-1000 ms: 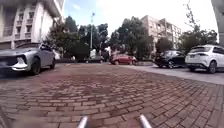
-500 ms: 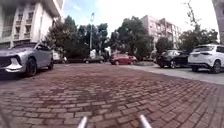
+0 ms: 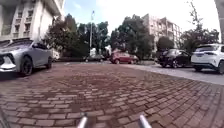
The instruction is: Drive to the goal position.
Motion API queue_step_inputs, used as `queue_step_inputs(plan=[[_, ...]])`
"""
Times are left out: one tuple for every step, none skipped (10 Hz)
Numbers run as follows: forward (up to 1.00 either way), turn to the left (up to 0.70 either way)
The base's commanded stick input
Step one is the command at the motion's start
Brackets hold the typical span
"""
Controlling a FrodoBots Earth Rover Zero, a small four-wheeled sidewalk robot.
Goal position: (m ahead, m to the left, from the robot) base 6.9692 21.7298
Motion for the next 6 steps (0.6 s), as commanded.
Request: queue_step_inputs(plan=[[0.7, 0.14], [0.7, 0.14], [0.7, 0.14], [0.7, 0.14], [0.7, 0.14], [0.7, 0.0]])
